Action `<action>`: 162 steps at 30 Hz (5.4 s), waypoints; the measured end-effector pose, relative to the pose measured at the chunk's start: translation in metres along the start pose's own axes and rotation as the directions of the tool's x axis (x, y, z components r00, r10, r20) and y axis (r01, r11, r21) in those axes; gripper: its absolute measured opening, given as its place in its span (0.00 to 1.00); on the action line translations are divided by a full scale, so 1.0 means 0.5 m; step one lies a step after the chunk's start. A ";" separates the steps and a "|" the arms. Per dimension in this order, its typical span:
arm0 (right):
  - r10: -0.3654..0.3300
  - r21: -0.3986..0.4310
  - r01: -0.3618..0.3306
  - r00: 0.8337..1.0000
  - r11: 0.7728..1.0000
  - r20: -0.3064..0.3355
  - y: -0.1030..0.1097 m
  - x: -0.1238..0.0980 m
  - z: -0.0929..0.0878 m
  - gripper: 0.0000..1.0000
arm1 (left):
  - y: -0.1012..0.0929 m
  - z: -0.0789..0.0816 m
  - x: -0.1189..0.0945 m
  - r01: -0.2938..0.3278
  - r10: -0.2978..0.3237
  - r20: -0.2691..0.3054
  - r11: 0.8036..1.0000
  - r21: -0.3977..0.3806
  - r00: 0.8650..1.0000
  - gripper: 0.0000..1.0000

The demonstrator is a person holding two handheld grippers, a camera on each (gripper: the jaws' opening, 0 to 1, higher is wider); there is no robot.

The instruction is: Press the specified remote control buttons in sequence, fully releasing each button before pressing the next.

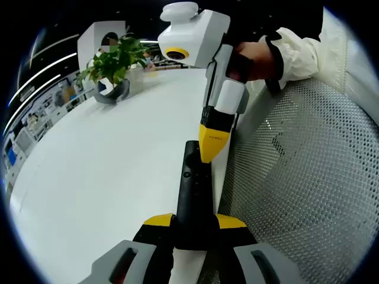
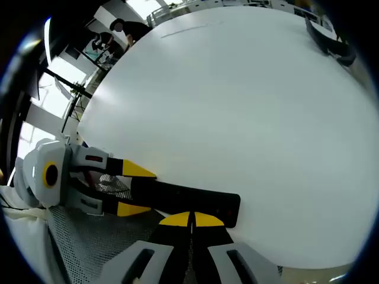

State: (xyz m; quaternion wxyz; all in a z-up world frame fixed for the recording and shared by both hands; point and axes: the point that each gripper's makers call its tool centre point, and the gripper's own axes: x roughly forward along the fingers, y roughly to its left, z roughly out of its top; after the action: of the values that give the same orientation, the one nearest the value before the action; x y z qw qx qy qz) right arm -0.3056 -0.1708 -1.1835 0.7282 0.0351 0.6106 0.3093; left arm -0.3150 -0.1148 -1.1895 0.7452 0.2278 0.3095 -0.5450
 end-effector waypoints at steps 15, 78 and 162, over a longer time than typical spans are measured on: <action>-0.027 -0.032 0.027 1.000 0.999 0.003 0.000 -0.001 0.004 0.00 | 0.000 0.000 0.000 0.002 -0.002 0.003 1.000 0.003 1.000 0.25; -0.037 -0.111 0.043 0.998 0.993 0.055 0.008 0.005 0.023 0.00 | -0.005 0.002 0.002 0.008 -0.008 -0.005 1.000 0.016 1.000 0.24; -0.018 -0.151 0.024 0.999 0.988 0.042 0.019 0.017 0.019 0.00 | -0.027 0.016 0.017 0.042 -0.042 0.009 0.997 0.058 0.999 0.24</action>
State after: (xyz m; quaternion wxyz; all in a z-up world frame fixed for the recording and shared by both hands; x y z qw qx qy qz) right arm -0.3003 -0.1557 -1.1842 0.7441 -0.0205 0.5709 0.3462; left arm -0.3242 -0.1302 -1.1900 0.7283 0.2397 0.2946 -0.5704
